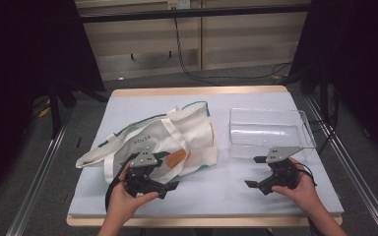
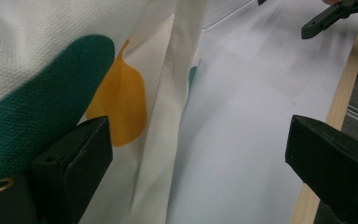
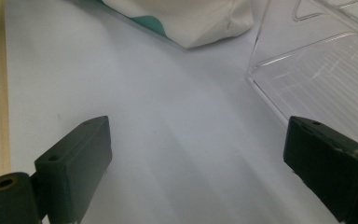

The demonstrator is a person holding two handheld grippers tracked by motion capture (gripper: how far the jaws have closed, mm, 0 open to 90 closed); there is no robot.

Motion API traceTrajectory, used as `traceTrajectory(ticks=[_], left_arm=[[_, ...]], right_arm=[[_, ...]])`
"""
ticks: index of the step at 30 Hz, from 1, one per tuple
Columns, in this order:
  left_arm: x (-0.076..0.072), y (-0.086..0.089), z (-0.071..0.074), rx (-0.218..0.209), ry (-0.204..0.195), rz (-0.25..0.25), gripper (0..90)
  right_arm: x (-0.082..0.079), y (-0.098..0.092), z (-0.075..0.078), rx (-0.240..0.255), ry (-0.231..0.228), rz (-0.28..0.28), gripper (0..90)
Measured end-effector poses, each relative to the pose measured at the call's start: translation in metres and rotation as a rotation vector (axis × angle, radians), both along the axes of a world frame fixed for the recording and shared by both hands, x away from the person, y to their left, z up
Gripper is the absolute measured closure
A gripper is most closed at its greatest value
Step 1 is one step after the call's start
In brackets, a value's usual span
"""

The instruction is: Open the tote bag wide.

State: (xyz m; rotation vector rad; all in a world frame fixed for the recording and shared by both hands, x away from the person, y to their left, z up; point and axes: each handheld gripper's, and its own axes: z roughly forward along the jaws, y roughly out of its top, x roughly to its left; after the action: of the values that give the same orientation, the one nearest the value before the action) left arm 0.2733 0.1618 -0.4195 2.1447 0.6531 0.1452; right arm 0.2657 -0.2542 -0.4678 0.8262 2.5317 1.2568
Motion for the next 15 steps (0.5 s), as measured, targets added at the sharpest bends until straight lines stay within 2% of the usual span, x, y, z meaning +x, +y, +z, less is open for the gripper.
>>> traceTrajectory(ticks=[3,11,15], left_arm=[[0.0,0.001,0.0,-0.005,0.004,-0.003,7.4],[-0.001,0.006,0.005,0.015,-0.002,0.0,7.7],[-0.001,0.009,0.007,0.008,0.004,0.007,8.3]], right_arm=[[0.0,0.003,0.002,-0.001,-0.002,0.007,7.6],[0.002,0.017,0.003,-0.013,-0.002,0.045,7.9],[0.004,0.023,0.002,-0.021,0.0,0.063,7.9]])
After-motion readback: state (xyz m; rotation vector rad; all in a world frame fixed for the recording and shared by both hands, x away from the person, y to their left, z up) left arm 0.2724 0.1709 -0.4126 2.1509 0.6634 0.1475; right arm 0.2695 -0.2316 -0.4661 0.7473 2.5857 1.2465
